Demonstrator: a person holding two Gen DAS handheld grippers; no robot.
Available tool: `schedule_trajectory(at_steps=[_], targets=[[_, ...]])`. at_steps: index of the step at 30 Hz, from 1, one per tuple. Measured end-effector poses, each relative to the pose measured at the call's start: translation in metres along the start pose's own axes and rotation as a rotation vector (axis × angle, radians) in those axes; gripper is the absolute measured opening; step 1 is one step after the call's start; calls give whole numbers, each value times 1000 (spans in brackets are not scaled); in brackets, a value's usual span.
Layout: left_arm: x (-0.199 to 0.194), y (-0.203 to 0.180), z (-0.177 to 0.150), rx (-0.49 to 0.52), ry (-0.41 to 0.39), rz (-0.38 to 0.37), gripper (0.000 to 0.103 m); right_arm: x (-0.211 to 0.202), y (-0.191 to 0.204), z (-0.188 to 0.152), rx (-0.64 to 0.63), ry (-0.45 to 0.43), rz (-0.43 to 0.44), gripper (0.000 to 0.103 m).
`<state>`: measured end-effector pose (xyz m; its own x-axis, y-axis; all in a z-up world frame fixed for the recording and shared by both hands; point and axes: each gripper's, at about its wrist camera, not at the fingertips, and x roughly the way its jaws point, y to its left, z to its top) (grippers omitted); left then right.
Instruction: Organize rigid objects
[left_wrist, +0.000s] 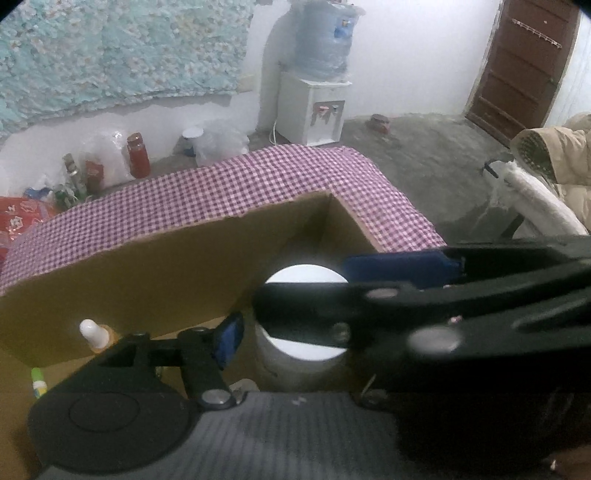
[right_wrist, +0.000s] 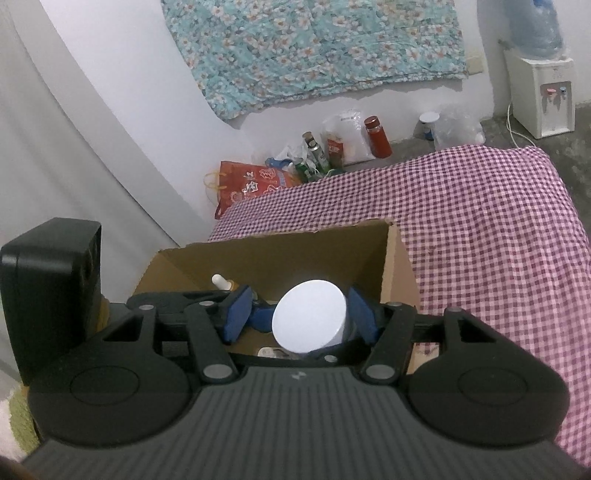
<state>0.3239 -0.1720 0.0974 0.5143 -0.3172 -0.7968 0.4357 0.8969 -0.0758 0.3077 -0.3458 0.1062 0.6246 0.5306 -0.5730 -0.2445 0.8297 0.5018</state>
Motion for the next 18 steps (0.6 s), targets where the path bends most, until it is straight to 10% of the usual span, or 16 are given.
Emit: schedule_trajectory(at_steps=[10, 18], targets=[[-56, -7, -5, 20, -94, 13, 86, -51, 7, -6, 56, -117, 45, 64], [-153, 2, -36, -19, -219, -43, 102, -138, 41, -26, 28, -277, 105, 89]])
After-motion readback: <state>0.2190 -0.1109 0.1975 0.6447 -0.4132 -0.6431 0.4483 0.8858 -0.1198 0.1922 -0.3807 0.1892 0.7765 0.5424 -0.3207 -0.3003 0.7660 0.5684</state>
